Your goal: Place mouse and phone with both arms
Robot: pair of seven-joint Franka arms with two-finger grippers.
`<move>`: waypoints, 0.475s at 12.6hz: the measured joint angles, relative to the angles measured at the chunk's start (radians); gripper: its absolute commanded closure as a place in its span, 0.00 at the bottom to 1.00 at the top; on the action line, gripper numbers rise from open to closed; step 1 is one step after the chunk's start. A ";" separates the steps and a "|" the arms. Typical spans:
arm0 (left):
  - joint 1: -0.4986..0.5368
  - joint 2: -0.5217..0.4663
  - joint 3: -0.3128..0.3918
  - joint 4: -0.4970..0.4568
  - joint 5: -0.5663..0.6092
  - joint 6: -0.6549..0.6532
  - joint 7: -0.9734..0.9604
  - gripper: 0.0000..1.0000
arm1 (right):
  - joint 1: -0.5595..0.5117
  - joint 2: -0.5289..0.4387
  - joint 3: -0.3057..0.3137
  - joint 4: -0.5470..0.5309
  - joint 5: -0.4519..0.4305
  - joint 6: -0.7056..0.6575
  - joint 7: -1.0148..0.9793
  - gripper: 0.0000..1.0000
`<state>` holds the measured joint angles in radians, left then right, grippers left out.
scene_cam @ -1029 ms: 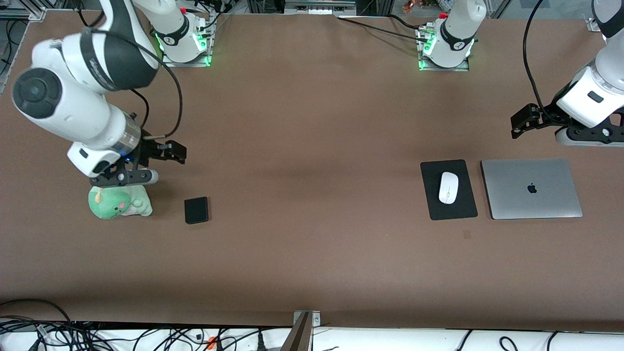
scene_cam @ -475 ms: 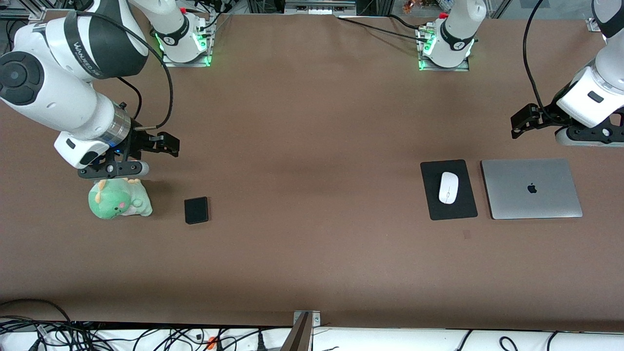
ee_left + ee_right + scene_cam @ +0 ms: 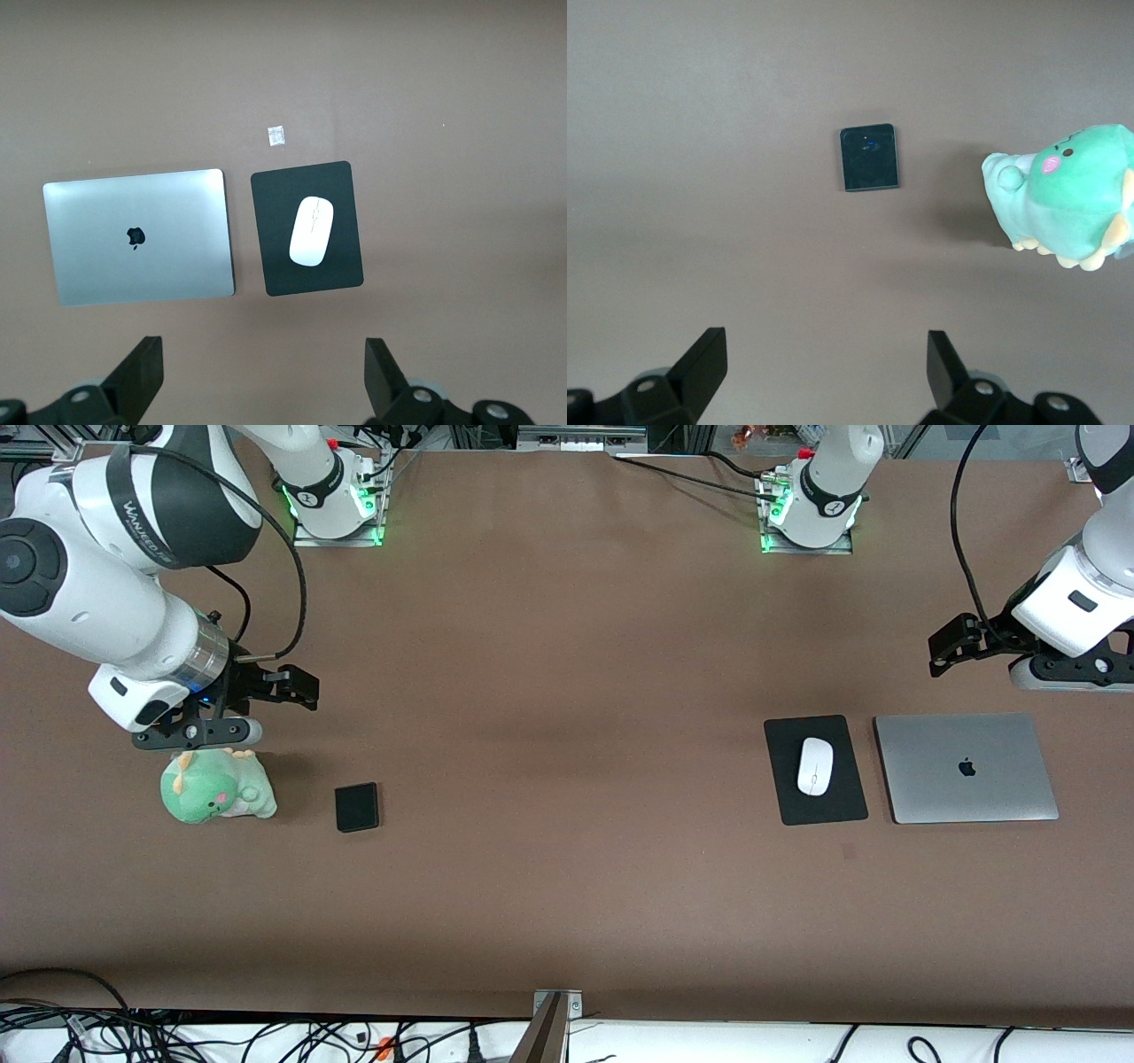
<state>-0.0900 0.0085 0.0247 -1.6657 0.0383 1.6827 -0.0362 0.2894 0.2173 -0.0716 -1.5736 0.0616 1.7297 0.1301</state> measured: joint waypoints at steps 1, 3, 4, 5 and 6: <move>0.000 0.000 0.000 0.000 0.000 0.000 0.007 0.00 | 0.000 -0.001 0.000 0.000 0.000 -0.001 0.000 0.00; 0.000 0.000 0.000 0.000 0.000 0.000 0.015 0.00 | 0.000 -0.001 0.000 0.000 0.000 -0.003 -0.001 0.00; 0.000 0.000 0.000 0.000 0.000 0.000 0.017 0.00 | 0.000 -0.001 0.000 0.000 0.000 -0.003 -0.001 0.00; 0.000 0.000 0.000 0.000 0.000 0.000 0.019 0.00 | 0.000 -0.001 0.000 0.000 0.000 -0.003 -0.001 0.00; 0.000 0.000 0.000 0.000 0.000 0.000 0.020 0.00 | 0.000 -0.001 0.000 0.000 0.000 -0.003 -0.001 0.00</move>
<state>-0.0900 0.0085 0.0247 -1.6657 0.0383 1.6827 -0.0166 0.2894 0.2162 -0.0716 -1.5733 0.0616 1.7263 0.1286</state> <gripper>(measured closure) 0.000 0.000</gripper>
